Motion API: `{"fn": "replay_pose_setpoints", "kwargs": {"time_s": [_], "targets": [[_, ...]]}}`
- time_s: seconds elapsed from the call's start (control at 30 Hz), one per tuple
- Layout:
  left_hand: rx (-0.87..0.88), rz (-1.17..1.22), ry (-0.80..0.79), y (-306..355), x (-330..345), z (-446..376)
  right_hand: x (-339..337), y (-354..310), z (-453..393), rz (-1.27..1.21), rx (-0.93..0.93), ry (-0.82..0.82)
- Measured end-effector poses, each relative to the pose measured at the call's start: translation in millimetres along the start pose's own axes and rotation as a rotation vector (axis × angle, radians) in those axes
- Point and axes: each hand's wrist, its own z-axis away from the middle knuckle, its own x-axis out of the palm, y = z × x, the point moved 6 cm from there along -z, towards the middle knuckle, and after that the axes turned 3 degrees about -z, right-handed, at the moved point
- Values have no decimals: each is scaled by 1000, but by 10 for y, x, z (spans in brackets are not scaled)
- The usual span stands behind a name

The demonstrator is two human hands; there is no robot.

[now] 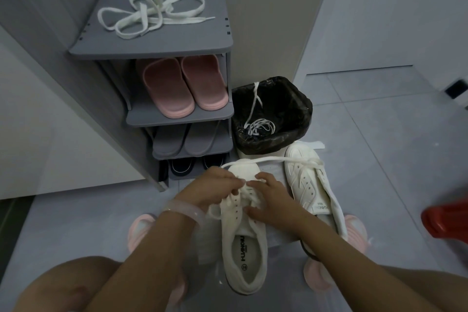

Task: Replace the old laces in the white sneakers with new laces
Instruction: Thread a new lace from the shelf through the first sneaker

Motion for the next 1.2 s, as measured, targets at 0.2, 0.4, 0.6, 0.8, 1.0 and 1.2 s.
{"fn": "replay_pose_setpoints", "kwargs": {"time_s": [0.2,0.4,0.6,0.8,1.0,1.2], "targets": [[187,-68,-79,287,-75,208,-38,-132,40,1,-7,-1],[458,15,114,494,-110,212,-310,-595,211,-749,-72,-35],[266,-201,379,102,-117,-148,-1216,-377,368,-1347,-80,303],[100,-338,314,-318,168,-468,-1637,197,600,-996,254,587],[-13,-96,439,-437,28,-445,-1268,507,524,126,538,72],[130,423,324,97,-104,-196,-1155,260,363,254,439,196]]}}
